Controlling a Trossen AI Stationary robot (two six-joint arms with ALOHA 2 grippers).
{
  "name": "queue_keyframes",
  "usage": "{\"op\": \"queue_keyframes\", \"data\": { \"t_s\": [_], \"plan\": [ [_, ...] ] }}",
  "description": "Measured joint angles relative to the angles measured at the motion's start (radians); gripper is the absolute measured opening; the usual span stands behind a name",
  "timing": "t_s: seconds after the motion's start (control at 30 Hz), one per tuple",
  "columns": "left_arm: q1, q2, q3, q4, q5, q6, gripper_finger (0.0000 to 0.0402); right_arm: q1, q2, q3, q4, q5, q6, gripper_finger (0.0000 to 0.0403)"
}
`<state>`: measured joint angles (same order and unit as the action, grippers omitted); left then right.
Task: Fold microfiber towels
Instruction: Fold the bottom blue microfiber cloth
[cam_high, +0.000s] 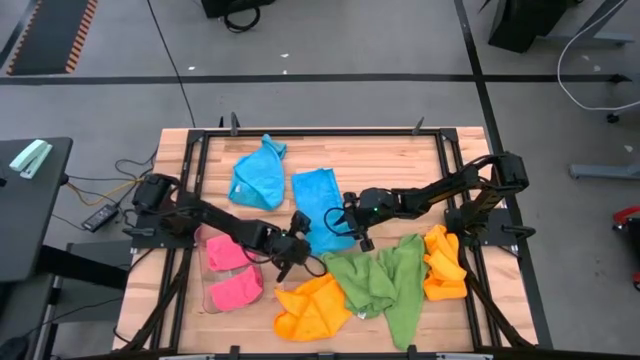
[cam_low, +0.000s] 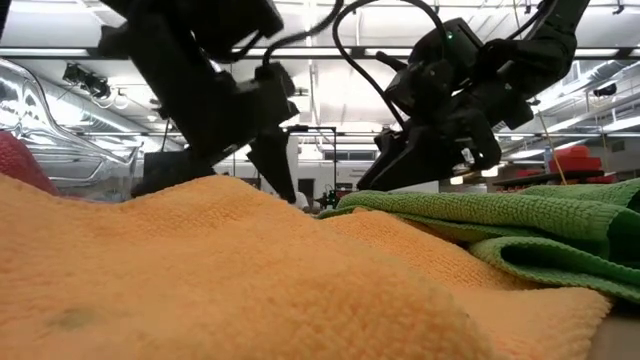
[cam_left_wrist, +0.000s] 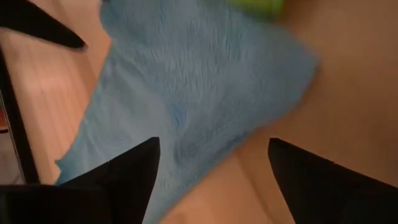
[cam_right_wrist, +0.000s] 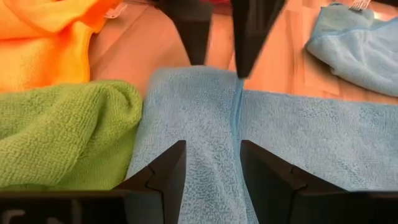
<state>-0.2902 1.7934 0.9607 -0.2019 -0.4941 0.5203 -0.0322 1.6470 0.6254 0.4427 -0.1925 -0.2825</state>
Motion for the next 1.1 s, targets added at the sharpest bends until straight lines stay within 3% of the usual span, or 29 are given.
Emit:
{"op": "queue_keyframes", "data": {
  "t_s": [0.4, 0.53, 0.83, 1.1],
  "plan": [
    [-0.011, 0.071, 0.002, 0.075, -0.095, 0.309, 0.0272, 0.003, 0.000, 0.000, 0.002, -0.003, 0.005, 0.0161],
    [-0.002, 0.072, 0.002, 0.080, -0.068, 0.362, 0.0263, 0.003, 0.000, 0.000, 0.006, -0.003, 0.005, 0.0161],
    [0.046, 0.069, 0.002, 0.070, 0.071, 0.356, 0.0210, 0.003, 0.000, 0.000, 0.011, -0.024, 0.011, 0.0161],
    [0.065, 0.072, 0.001, 0.068, 0.106, 0.146, 0.0093, 0.011, 0.000, 0.000, 0.011, -0.025, 0.000, 0.0161]
  ]
}}
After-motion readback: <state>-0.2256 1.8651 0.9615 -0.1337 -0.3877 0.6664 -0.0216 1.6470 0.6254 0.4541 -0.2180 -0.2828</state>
